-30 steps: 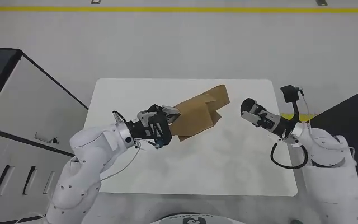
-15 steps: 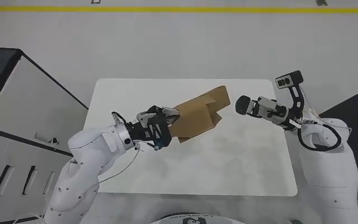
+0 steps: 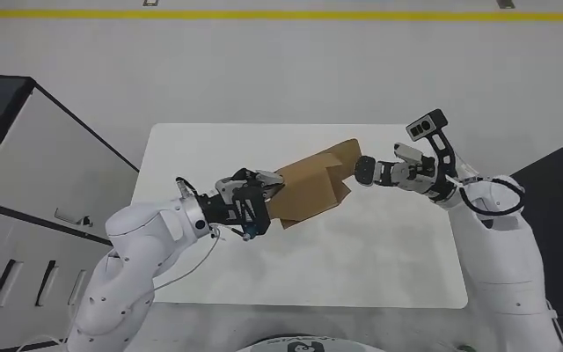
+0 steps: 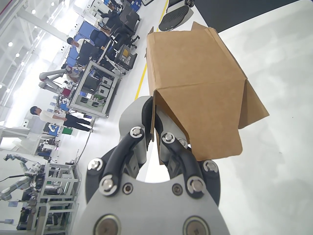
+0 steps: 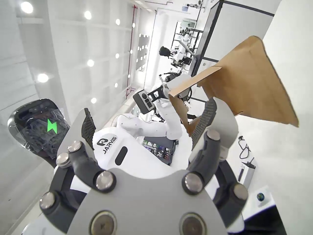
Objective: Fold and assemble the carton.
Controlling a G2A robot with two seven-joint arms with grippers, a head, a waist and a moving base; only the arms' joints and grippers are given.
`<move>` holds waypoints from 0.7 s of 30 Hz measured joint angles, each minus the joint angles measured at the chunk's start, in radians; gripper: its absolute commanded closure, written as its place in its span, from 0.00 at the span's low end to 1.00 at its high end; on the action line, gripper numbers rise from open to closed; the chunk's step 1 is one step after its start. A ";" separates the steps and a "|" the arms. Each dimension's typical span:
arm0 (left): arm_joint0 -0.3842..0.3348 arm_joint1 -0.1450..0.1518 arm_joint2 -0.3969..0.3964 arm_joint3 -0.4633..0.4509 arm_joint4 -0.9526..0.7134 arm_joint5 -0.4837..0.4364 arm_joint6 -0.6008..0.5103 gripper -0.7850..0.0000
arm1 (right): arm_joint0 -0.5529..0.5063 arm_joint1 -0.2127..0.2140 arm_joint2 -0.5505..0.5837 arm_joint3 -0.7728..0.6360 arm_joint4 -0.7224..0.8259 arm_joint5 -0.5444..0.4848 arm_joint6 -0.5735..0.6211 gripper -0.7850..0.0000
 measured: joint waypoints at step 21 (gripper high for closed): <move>-0.027 0.011 0.041 0.019 -0.012 0.024 -0.013 1.00 | 0.034 -0.003 -0.090 0.043 -0.027 -0.025 0.016 0.00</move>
